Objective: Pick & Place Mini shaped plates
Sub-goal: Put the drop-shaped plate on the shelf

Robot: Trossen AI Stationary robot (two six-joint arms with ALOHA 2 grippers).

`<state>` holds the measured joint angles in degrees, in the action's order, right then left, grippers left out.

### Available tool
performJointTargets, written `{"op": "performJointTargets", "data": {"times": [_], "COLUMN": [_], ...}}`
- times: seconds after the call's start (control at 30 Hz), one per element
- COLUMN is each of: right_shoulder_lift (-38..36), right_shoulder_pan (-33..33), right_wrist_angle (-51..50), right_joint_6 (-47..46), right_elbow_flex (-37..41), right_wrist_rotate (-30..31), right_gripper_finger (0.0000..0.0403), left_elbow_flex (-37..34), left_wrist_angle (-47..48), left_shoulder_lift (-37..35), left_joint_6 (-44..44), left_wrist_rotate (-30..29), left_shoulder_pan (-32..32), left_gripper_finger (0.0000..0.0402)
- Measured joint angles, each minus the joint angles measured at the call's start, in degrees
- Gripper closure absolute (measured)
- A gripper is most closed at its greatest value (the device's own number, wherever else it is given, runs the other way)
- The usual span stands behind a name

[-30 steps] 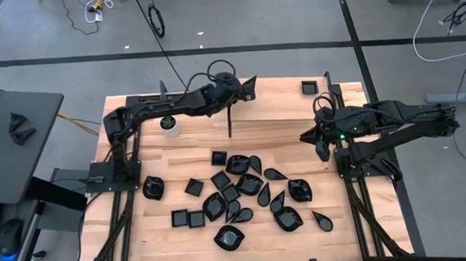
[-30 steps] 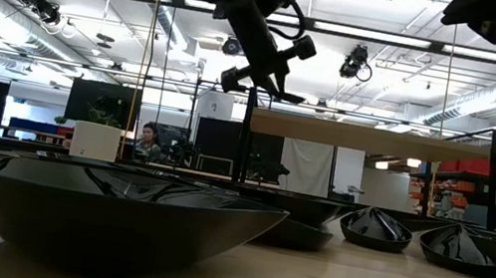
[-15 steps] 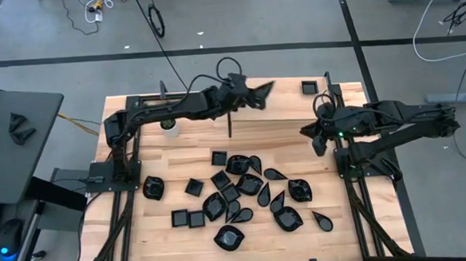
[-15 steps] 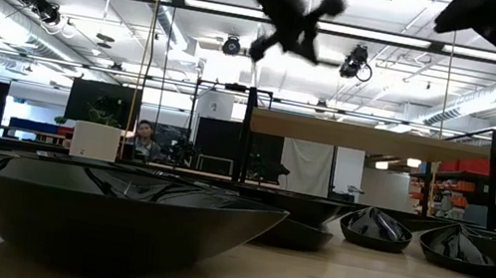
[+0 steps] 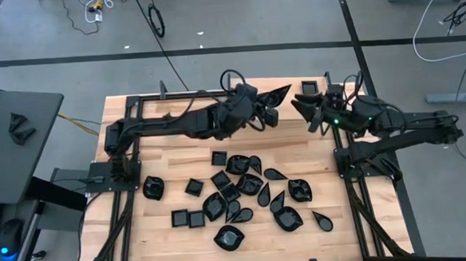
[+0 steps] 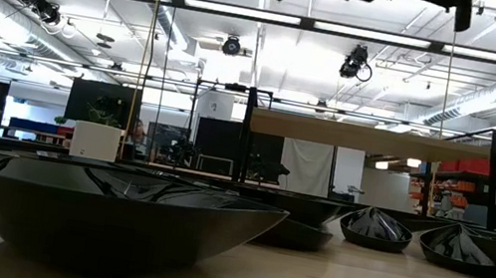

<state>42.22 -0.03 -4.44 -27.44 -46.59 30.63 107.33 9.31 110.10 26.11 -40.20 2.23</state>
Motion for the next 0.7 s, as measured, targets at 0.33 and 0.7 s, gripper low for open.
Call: {"op": "performJointTargets", "data": {"times": [0.33,0.7], "right_shoulder_lift": [6.0,6.3], "right_shoulder_pan": [-1.9,-1.9], "right_wrist_angle": [4.6,6.4], "right_joint_6": [-1.4,1.0], "right_elbow_flex": [0.8,0.8], "right_wrist_rotate": [0.0,0.5], "right_gripper_finger": [0.0238,0.0382], "left_elbow_flex": [0.0,0.0], "left_wrist_angle": [-1.0,-1.1], "left_shoulder_lift": [0.0,-0.1], "left_joint_6": [-2.3,-2.4], "left_wrist_rotate": [-1.7,-0.5], "left_shoulder_pan": [-1.5,-1.5], "left_gripper_finger": [0.0387,0.0381]}}
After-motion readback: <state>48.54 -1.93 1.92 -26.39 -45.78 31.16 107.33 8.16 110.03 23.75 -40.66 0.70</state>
